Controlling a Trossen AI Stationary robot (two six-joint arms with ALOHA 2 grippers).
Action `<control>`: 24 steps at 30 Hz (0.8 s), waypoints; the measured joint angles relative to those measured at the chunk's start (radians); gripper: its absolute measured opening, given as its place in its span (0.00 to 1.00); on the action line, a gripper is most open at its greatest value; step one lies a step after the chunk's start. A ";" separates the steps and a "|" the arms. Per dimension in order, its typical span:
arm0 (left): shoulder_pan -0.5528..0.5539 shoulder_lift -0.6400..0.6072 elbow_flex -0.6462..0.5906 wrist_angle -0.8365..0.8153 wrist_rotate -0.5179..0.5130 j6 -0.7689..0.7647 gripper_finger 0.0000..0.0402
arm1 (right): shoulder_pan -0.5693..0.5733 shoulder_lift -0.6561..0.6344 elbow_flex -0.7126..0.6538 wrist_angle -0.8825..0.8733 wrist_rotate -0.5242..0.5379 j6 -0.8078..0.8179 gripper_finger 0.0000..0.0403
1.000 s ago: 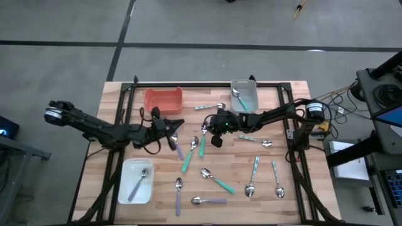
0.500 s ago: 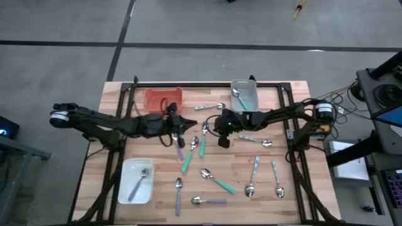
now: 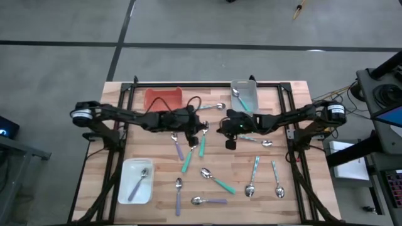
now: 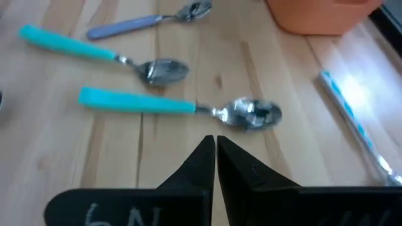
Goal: Sort silverware by color (type)
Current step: Put the top right light blue spoon into the gray bin
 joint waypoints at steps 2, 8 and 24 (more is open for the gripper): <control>0.008 0.026 0.006 -0.025 0.018 0.008 0.00 | -0.002 -0.002 -0.035 0.059 -0.016 -0.002 0.02; 0.042 0.100 0.025 -0.030 0.053 0.008 0.00 | -0.001 -0.015 -0.113 0.196 -0.053 -0.026 0.02; 0.154 0.220 0.096 -0.036 0.181 -0.023 0.12 | -0.002 -0.022 -0.177 0.320 -0.053 -0.081 0.02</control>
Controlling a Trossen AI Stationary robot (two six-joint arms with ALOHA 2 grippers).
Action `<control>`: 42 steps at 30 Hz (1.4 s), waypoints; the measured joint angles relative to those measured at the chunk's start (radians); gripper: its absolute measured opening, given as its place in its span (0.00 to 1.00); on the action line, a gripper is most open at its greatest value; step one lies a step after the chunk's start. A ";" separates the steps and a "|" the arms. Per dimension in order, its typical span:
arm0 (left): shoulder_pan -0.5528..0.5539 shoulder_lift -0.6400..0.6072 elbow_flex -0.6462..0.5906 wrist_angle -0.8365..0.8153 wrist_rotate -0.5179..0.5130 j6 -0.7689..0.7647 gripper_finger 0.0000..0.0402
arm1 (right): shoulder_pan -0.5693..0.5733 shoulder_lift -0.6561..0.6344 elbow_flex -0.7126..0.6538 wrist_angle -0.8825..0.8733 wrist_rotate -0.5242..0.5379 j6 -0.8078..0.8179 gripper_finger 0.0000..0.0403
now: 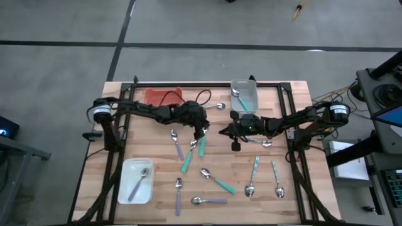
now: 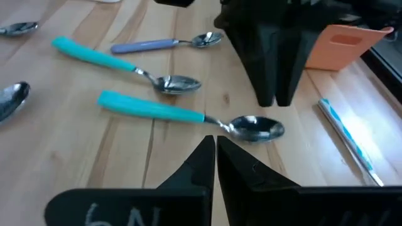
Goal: Sort silverware by color (type)
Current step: Put the top right light blue spoon into the gray bin
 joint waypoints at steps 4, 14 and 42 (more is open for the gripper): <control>0.016 0.021 0.001 -0.006 0.000 -0.002 0.23 | 0.000 0.002 -0.001 0.004 0.000 -0.002 0.02; 0.040 0.092 0.000 0.002 -0.008 -0.034 0.42 | 0.000 0.003 -0.001 0.003 0.001 -0.010 0.02; 0.049 0.081 0.000 -0.001 -0.097 -0.030 0.45 | 0.000 0.003 -0.010 0.003 0.001 0.000 0.02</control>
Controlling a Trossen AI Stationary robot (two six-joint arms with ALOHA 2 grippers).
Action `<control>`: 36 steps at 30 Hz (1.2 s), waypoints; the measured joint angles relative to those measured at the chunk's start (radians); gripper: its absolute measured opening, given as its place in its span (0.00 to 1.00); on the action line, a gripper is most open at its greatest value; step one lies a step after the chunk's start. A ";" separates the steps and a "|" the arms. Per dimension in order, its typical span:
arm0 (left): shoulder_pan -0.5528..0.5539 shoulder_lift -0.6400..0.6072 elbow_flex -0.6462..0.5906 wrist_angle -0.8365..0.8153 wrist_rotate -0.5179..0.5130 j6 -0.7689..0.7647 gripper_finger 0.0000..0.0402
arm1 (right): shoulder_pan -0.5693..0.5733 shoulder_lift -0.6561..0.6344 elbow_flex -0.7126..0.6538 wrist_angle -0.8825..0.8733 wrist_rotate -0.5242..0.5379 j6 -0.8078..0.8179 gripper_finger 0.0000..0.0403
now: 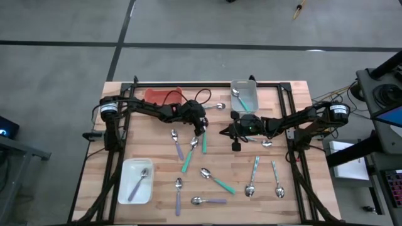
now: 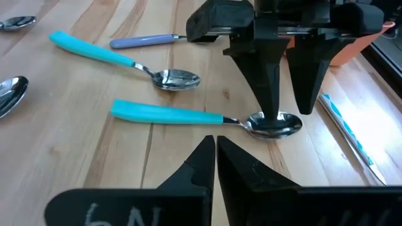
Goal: Sort silverware by color (type)
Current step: Put the top right light blue spoon into the gray bin
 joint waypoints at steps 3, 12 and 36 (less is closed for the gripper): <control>0.004 0.005 0.000 0.001 -0.002 0.002 0.45 | 0.000 0.000 0.000 0.000 0.000 0.000 0.02; 0.005 0.054 0.000 -0.002 -0.016 -0.009 0.45 | 0.000 0.000 0.000 0.000 0.000 0.004 0.02; 0.003 0.101 0.003 0.048 -0.062 -0.094 0.08 | 0.000 0.000 0.000 -0.001 0.001 0.030 0.02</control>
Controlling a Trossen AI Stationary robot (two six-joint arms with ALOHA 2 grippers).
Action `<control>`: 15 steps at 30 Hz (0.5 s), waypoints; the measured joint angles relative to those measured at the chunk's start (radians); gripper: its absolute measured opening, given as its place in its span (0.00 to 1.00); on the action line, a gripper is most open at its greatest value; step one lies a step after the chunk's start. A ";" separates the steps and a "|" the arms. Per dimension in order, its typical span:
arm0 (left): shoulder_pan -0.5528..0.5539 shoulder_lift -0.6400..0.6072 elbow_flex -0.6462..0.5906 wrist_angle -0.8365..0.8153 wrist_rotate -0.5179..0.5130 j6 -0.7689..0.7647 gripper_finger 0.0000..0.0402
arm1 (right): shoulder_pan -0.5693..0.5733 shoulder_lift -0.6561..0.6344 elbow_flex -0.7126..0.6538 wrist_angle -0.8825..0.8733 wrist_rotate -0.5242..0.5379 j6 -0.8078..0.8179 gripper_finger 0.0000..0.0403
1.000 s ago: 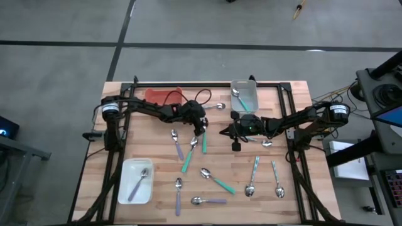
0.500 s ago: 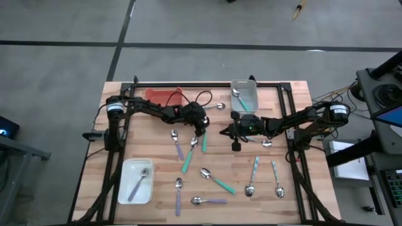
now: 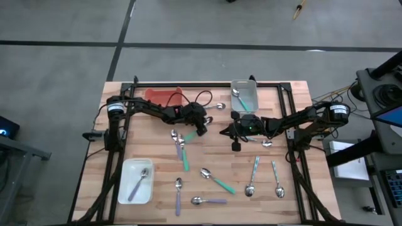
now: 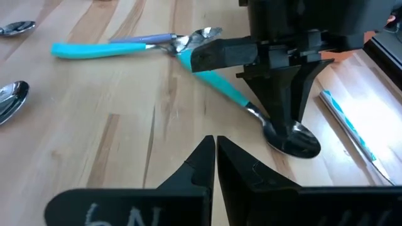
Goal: Sort silverware by color (type)
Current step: Put the top right light blue spoon into the gray bin
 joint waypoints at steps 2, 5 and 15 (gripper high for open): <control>0.000 0.000 -0.001 0.012 0.000 -0.021 0.03 | 0.000 0.000 0.000 0.000 0.000 0.003 0.02; 0.000 0.001 -0.002 0.036 -0.002 -0.050 0.02 | 0.000 0.000 0.000 0.000 0.000 0.003 0.02; -0.014 -0.055 -0.006 0.006 -0.006 -0.034 0.00 | 0.000 0.000 0.000 -0.010 0.003 0.029 0.02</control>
